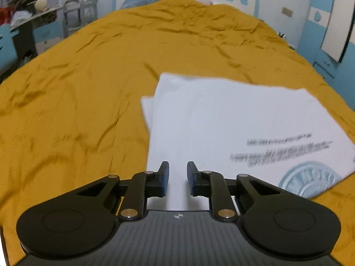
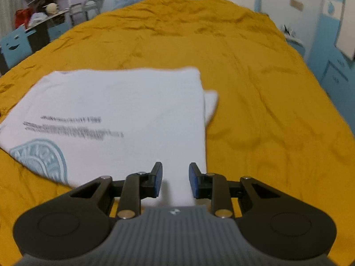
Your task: Fold small clothes
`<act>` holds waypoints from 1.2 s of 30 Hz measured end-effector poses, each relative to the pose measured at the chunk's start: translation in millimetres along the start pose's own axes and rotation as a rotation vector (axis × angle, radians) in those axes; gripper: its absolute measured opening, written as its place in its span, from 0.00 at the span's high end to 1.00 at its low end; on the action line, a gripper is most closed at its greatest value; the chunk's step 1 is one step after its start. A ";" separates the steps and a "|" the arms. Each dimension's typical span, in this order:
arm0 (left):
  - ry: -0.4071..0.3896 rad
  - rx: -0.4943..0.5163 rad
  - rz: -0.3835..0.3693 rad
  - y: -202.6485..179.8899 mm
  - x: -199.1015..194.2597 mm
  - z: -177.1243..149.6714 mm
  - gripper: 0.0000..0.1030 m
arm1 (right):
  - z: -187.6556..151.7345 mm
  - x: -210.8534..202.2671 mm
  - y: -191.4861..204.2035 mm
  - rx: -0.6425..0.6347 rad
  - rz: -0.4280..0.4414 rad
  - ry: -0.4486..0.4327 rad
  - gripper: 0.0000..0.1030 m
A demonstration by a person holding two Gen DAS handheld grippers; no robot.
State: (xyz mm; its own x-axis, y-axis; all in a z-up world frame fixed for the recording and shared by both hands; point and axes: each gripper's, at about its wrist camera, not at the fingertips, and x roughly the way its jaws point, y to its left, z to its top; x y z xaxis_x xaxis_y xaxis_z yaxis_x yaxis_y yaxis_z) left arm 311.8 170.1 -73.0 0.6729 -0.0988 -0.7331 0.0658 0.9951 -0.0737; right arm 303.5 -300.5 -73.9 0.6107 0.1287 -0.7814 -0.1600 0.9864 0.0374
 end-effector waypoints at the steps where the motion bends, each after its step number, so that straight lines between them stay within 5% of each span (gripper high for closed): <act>1: 0.007 -0.005 0.016 0.3 1.1 -5.9 0.81 | -7.9 1.8 -2.3 0.011 -0.008 0.007 0.79; 11: 0.041 -0.004 0.110 4.8 27.3 -43.2 0.85 | -52.2 30.0 -1.9 0.032 -0.049 -0.007 0.80; 17: 0.026 0.005 0.123 -2.1 8.7 -31.6 0.80 | -37.8 25.8 -5.7 0.035 -0.039 0.028 0.79; 22: -0.057 0.016 0.076 -16.9 -18.6 -7.6 0.64 | -10.3 -4.1 -9.4 0.072 0.002 -0.037 0.54; 27: -0.081 0.029 -0.016 -45.0 -12.1 21.1 0.64 | 22.3 -6.3 -28.2 0.186 0.064 -0.081 0.53; 36: -0.071 0.048 -0.159 -91.4 40.3 60.4 0.64 | 57.0 58.9 -75.9 0.418 0.166 -0.039 0.53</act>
State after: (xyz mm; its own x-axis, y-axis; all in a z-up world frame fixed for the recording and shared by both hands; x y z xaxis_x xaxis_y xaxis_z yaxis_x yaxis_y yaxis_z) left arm 377.4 75.3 -54.9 0.7017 -0.2564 -0.6648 0.2096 0.9660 -0.1514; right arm 395.9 -362.0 -87.2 0.6336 0.2846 -0.7195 0.0640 0.9075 0.4152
